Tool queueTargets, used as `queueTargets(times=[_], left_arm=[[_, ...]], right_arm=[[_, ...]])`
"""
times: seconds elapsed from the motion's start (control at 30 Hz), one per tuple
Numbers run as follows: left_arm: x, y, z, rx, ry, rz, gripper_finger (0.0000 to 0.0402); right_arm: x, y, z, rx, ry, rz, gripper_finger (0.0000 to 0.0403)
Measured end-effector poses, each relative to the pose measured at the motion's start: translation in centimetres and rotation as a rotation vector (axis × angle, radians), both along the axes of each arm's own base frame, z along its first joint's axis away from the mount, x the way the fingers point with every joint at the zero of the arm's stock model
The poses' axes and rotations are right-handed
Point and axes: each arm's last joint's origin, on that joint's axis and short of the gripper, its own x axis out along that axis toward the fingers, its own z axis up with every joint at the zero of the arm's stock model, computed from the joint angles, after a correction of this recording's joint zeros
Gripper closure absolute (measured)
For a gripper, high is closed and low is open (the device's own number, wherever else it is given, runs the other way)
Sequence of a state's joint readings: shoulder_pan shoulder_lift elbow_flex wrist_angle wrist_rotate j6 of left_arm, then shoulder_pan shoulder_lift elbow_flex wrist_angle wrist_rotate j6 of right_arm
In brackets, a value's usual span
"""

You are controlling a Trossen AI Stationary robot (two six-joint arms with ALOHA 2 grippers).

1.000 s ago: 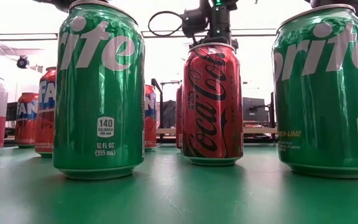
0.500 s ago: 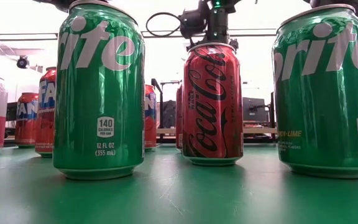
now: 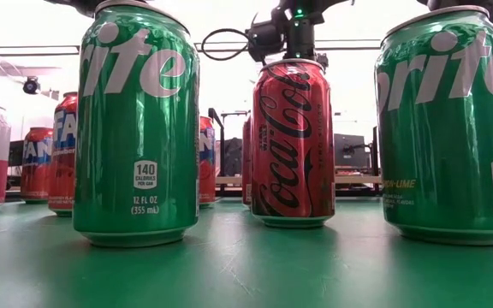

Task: Place canned beverage on shelf
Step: Put the red-black soda can on the shelf

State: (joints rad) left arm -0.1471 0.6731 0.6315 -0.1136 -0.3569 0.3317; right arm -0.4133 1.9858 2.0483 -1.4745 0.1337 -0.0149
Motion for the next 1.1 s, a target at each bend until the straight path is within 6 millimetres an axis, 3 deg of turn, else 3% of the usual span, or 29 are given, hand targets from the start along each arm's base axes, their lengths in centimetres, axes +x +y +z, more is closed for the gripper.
queueTargets(times=[0.63,1.1], left_arm=[[0.0,0.0,0.0,-0.019,-0.005,0.003,0.0402],[0.0,0.0,0.0,-0.029,-0.004,0.004,0.0402]], right_arm=[[0.3,-0.4,0.1,-0.019,-0.046,-0.024,0.0054],[-0.2,-1.5,0.1,-0.011,-0.064,-0.101,0.0048]])
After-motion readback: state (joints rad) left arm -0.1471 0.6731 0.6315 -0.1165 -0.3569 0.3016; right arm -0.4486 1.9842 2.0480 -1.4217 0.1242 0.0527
